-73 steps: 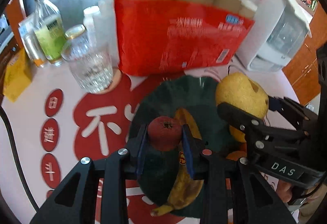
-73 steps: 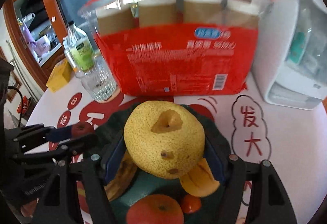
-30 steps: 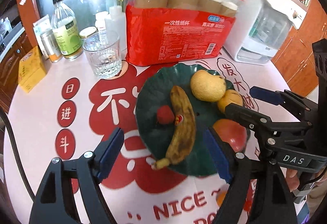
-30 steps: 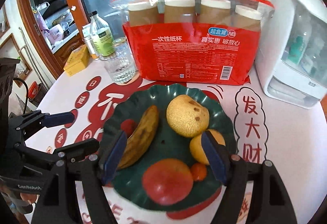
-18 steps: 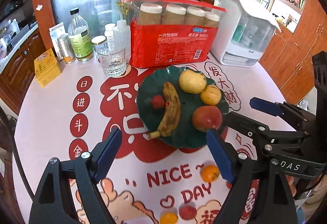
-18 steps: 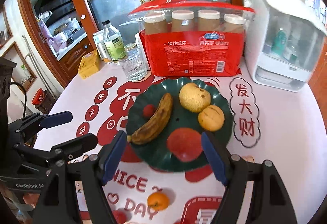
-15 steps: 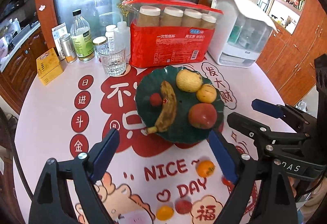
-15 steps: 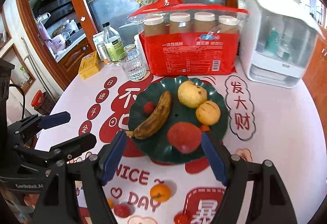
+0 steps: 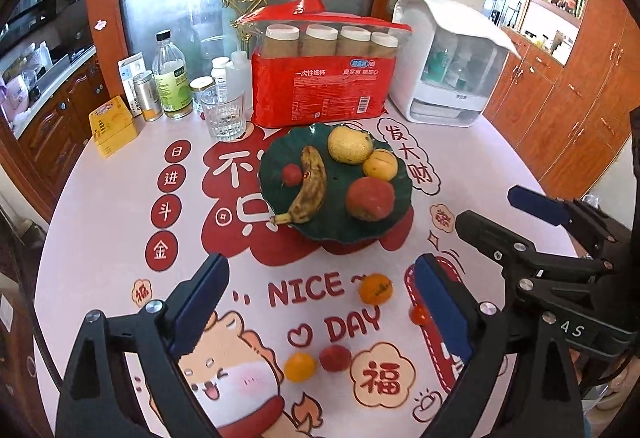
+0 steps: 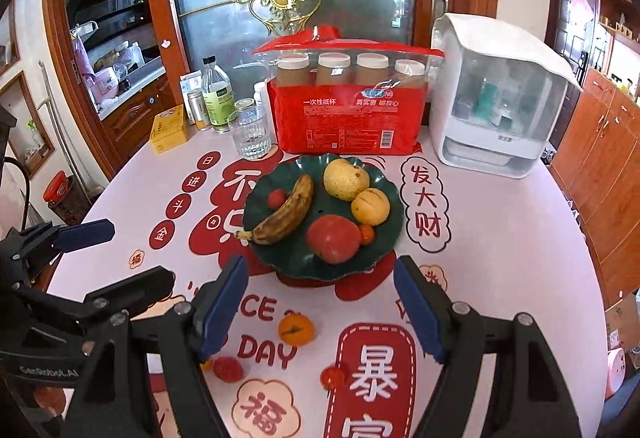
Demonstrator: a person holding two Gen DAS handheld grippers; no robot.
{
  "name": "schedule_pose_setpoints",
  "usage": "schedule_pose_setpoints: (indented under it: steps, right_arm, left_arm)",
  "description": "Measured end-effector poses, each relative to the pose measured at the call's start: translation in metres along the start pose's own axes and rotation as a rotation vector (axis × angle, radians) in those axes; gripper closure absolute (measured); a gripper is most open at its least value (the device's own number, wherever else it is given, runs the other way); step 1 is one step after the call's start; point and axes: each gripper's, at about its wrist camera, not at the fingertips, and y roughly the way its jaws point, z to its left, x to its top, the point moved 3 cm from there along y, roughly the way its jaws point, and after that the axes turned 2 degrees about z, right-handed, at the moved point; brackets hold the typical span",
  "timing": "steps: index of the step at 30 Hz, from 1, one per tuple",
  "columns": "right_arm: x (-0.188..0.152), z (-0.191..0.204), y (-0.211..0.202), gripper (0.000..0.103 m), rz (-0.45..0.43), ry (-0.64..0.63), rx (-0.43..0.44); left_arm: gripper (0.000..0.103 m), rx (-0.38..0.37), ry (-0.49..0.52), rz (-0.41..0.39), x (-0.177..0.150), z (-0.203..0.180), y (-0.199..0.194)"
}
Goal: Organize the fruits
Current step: 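Withdraw both tools from the plate toward the remaining fruit, then grasp the yellow orange with the left tool while the right tool grasps the red lychee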
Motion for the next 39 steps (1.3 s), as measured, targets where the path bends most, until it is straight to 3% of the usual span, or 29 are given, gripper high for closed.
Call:
schedule_pose_setpoints:
  steps: [8,19,24,31,39]
  right_arm:
    - [-0.025,-0.005,-0.018,0.027,-0.008,0.06,0.015]
    - [-0.066,0.011,-0.028,0.027,-0.049,-0.024,-0.009]
    - [-0.085,0.025,-0.022,0.028,-0.051,-0.072,0.024]
    - [-0.111,0.042,0.002,0.03,0.005,-0.102,0.072]
    - [-0.139,0.044,0.032,0.03,0.097,-0.069,0.095]
  left_arm:
    - [0.01,-0.008,-0.067,-0.032,-0.03,0.002,-0.026]
    - [0.01,0.036,-0.113,-0.016,-0.074,0.02,-0.029]
    - [0.01,0.05,-0.105,0.011,-0.094,0.025,-0.016]
    - [0.01,0.091,-0.063,0.02,-0.112,0.027,0.006]
    - [0.01,0.072,-0.083,0.078,-0.129,0.037,0.035]
